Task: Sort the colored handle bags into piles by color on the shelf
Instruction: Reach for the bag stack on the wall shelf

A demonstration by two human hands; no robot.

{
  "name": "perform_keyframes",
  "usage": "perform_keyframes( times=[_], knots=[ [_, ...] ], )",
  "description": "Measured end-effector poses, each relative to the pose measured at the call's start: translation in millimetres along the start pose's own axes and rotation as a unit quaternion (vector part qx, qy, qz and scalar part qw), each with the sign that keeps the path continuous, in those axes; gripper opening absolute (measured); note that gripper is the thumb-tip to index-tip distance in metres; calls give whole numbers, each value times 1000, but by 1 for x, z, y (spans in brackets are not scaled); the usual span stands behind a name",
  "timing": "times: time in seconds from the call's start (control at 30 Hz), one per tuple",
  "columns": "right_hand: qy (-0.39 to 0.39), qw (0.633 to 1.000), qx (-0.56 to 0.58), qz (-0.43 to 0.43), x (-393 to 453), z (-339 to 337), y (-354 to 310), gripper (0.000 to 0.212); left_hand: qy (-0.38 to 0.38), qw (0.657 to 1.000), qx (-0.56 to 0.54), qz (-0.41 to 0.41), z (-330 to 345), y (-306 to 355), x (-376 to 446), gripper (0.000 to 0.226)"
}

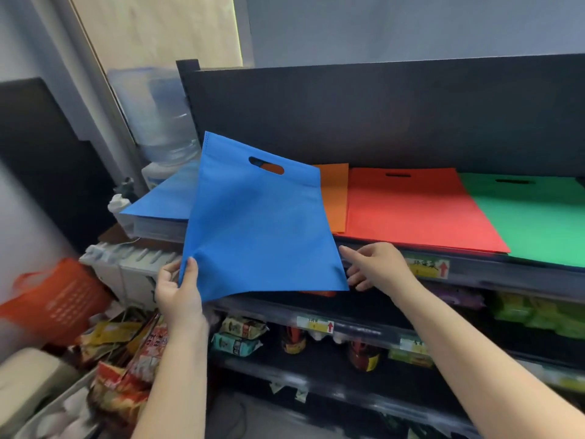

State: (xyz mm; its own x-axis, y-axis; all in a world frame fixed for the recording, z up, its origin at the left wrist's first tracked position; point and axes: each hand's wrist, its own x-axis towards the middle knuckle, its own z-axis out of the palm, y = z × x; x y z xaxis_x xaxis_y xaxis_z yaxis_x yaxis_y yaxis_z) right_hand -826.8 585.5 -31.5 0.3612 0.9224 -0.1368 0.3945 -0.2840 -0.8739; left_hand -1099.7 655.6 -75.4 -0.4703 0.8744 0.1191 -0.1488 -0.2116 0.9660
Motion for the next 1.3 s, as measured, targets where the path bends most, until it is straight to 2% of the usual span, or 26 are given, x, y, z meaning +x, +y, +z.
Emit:
perform_keyframes(
  times=[0.1,0.2,0.33,0.53,0.7,0.83,0.9,1.03,1.13,1.2,1.3],
  knots=[
    [-31,995,92,36,-1,25,-3,31,-1,1000,4,-4,-10,-3,7,15],
    [8,994,111,-14,3,47,-17,3,-2,1000,9,7,-21,-5,23,14],
    [64,992,80,-79,14,78,-46,19,-11,999,23,44,-32,-1,69,15],
    [119,984,38,-130,53,132,-105,16,-78,980,99,155,-39,17,173,11],
    [163,977,-37,-134,100,176,-141,8,-129,945,193,229,-36,30,260,12],
    [187,969,-106,-124,133,199,-155,8,-193,923,242,227,-22,32,309,9],
    [188,966,-145,-107,145,208,-156,8,-206,902,301,230,-16,27,326,15],
    [177,956,-225,-69,160,217,-156,22,-258,853,416,183,-7,14,346,27],
    [172,946,-274,-39,164,216,-157,37,-274,796,521,143,-4,9,350,39],
    [187,942,-278,-33,163,209,-158,42,-271,776,548,153,0,11,347,43],
    [201,932,-296,-55,156,189,-160,42,-304,761,541,191,17,17,332,41]
  ],
)
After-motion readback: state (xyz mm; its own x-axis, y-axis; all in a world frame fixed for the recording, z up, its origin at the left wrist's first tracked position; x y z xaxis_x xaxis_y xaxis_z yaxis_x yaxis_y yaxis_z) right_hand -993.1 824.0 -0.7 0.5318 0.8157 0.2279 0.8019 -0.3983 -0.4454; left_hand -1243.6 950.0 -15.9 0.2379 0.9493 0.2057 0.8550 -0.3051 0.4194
